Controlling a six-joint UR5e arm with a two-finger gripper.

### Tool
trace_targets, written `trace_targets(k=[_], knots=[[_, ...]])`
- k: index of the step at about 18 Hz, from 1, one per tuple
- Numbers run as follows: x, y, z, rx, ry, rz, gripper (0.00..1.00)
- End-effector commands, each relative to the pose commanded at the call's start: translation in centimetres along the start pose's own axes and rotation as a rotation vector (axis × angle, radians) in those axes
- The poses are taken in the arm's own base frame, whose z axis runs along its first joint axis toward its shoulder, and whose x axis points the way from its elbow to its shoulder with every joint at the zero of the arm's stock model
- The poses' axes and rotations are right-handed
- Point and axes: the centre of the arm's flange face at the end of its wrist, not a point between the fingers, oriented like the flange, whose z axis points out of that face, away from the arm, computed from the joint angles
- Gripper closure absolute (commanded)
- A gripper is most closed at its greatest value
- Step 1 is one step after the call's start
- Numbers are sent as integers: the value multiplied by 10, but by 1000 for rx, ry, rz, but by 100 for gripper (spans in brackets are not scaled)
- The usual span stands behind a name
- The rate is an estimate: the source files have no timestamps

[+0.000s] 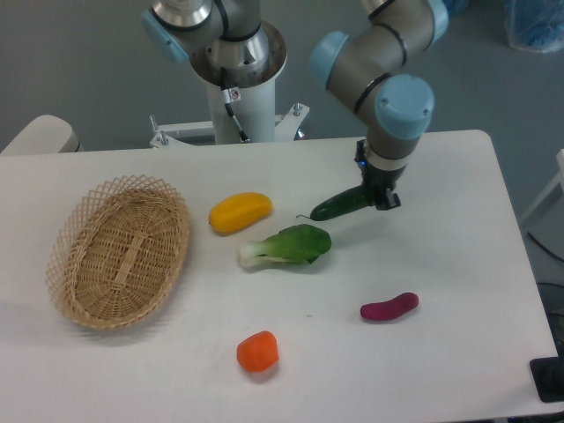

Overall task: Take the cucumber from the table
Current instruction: 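Carry the held cucumber away from the bok choy and lower it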

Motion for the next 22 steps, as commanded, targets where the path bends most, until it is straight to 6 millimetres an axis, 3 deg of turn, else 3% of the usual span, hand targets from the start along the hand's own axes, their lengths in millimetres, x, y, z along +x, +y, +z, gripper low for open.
trace_targets(k=[2,7,13,17,22], knots=[[-18,3,-4,16,-26,-54,82],[-70,-14,-11,25,-69,-132,82],[-121,-34,14,76,-77,-250,84],[-148,-51,19,73,-88,-270,84],[-170,-50,29,66,-96,-266,82]])
